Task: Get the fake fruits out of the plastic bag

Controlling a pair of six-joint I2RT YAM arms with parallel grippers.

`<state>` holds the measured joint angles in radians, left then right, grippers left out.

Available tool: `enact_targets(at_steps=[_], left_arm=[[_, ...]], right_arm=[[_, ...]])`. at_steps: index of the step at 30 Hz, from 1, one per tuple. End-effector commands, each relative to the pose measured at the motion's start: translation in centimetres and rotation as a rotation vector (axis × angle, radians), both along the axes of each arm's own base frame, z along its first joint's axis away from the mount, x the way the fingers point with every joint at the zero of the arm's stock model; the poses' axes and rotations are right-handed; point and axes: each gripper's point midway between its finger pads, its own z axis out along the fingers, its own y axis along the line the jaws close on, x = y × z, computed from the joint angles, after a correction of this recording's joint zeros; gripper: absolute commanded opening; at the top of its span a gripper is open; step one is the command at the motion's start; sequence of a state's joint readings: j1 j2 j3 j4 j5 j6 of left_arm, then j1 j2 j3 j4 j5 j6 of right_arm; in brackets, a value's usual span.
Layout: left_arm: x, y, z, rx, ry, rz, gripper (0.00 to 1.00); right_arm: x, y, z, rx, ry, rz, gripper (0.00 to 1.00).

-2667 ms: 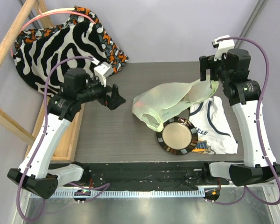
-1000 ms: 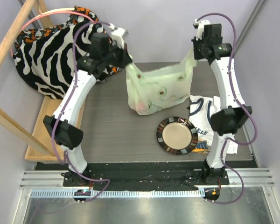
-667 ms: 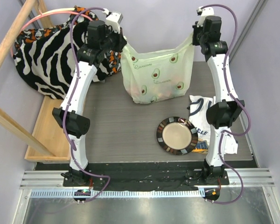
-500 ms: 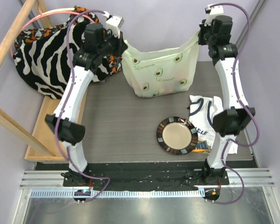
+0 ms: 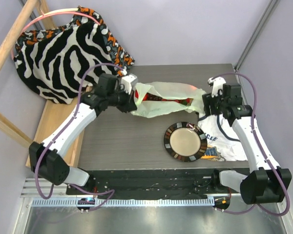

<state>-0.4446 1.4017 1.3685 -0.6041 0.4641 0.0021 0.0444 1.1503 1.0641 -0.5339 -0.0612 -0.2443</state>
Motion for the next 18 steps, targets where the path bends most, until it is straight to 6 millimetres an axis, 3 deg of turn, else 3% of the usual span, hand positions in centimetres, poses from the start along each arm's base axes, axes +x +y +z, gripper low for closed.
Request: enact_targets(at_steps=[1, 3, 4, 6, 7, 9, 12, 16, 18], left_arm=[[-0.8, -1.1, -1.8, -0.068, 0.135, 0.042, 0.07], [-0.6, -1.1, -1.7, -0.078, 0.143, 0.067, 0.08], [-0.4, -1.1, -1.5, -0.084, 0.14, 0.078, 0.08], [-0.2, -1.1, -0.8, -0.106, 0.131, 0.1, 0.07], [-0.2, -1.2, -0.7, -0.114, 0.132, 0.102, 0.07], [-0.2, -1.4, -0.1, -0.135, 0.129, 0.109, 0.06], [-0.2, -1.6, 0.7, -0.159, 0.125, 0.106, 0.0], [-0.1, -2.0, 2.3, -0.202, 0.122, 0.114, 0.0], [0.1, -2.0, 3.2, -0.218, 0.11, 0.118, 0.0]], right_arm=[[-3.5, 2.0, 4.3, 0.027, -0.009, 0.155, 0.72], [-5.2, 3.5, 7.4, 0.049, -0.039, 0.26, 0.86], [-6.0, 5.0, 11.8, 0.062, -0.146, 0.36, 0.89], [-6.9, 6.4, 15.4, 0.1, -0.224, 0.419, 0.91], [-7.0, 6.9, 18.2, 0.105, -0.294, 0.438, 0.92], [-6.7, 7.5, 19.8, 0.137, -0.321, 0.438, 0.91], [-4.9, 8.7, 19.6, 0.179, -0.293, 0.458, 0.85], [-2.8, 12.0, 16.7, 0.155, -0.236, 0.552, 0.49], [-1.8, 14.7, 14.7, 0.102, -0.201, 0.632, 0.4]])
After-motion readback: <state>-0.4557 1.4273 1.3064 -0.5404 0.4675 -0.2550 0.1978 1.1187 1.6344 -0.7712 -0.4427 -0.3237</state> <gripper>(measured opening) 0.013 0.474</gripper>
